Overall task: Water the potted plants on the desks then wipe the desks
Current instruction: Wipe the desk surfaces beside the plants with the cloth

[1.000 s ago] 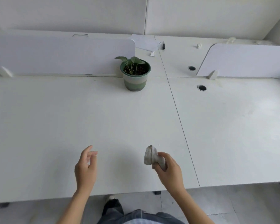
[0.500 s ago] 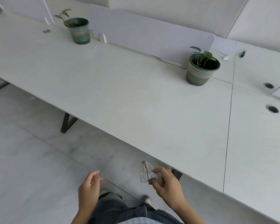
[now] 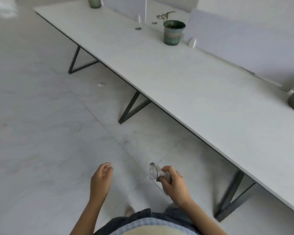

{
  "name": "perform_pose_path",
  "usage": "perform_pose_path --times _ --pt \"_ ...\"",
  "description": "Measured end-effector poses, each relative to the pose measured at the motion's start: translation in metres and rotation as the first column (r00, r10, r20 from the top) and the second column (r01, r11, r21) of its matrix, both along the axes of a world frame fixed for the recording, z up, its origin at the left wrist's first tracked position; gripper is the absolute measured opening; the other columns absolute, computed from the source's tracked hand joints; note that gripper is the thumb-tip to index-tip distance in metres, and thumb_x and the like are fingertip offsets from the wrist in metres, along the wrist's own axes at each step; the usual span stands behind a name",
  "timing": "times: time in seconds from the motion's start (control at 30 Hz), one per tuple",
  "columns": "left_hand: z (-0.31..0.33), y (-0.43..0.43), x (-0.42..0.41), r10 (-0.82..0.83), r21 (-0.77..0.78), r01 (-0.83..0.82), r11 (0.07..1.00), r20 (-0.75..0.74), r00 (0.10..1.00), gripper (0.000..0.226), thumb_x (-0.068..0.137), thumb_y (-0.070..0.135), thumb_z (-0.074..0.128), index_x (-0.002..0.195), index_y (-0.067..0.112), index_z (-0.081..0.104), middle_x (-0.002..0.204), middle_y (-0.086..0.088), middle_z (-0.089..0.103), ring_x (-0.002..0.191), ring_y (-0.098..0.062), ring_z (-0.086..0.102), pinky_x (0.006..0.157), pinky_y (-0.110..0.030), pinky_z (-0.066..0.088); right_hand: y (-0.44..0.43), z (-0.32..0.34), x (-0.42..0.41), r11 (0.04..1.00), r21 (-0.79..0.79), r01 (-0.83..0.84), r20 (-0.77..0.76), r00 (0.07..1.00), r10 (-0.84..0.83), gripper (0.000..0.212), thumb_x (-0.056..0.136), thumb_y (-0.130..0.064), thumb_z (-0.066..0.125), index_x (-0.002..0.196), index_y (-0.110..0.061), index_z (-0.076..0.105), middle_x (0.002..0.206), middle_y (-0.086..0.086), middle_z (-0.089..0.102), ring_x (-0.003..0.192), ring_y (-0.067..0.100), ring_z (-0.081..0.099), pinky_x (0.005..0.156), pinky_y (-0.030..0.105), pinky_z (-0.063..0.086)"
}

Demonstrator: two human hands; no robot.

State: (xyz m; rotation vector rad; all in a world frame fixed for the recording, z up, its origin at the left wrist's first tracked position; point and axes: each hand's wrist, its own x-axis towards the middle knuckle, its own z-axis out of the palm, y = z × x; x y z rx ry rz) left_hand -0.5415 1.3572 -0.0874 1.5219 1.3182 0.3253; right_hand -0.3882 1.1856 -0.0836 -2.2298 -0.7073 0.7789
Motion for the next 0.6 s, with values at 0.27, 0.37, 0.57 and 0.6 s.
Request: perform_pose_path --times 0.27,0.37,0.57,0.6 --pt "-0.008 0.051 -0.021 0.025 -0.116 -0.025 0.993 -0.002 1.000 0.015 0.093 0.014 0.045 0.102 0.016 0.058 0.103 -0.010 0.064 0.096 -0.025 0.059 0.073 -0.026 0.040 0.084 -0.002 -0.010 0.999 -0.041 0.000 -0.009 1.000 -0.001 0.018 0.084 -0.025 0.057 0.086 -0.036 0.044 0.089 0.004 0.063 0.083 0.023 0.056 0.070 0.034 0.046" --pt "-0.014 0.081 -0.016 0.026 -0.101 -0.031 0.994 -0.054 0.998 0.019 0.093 0.016 0.045 0.105 0.012 0.060 0.104 -0.009 0.064 0.099 -0.025 0.059 0.083 -0.028 0.040 0.122 -0.009 0.001 1.000 -0.013 -0.010 -0.058 0.998 0.010 0.023 0.087 -0.026 0.054 0.080 -0.042 0.039 0.085 0.004 0.061 0.076 0.021 0.053 0.061 0.027 0.040" --pt "-0.009 0.181 0.004 0.162 -0.023 -0.164 0.986 -0.072 0.984 0.016 0.092 0.015 0.047 0.100 0.013 0.061 0.098 -0.010 0.066 0.095 -0.026 0.061 0.079 -0.029 0.038 0.254 0.001 0.054 0.988 0.104 -0.118 -0.077 0.989 0.127 0.018 0.089 -0.027 0.051 0.084 -0.041 0.041 0.080 -0.003 0.058 0.085 0.022 0.054 0.071 0.032 0.045" --pt "-0.007 0.199 0.012 0.186 -0.014 -0.187 0.982 -0.064 0.981 0.016 0.092 0.014 0.047 0.100 0.012 0.061 0.098 -0.010 0.067 0.094 -0.026 0.061 0.079 -0.029 0.037 0.278 0.008 0.064 0.979 0.118 -0.165 -0.062 0.983 0.173 0.015 0.090 -0.026 0.050 0.086 -0.038 0.041 0.080 -0.007 0.057 0.088 0.023 0.054 0.075 0.035 0.046"
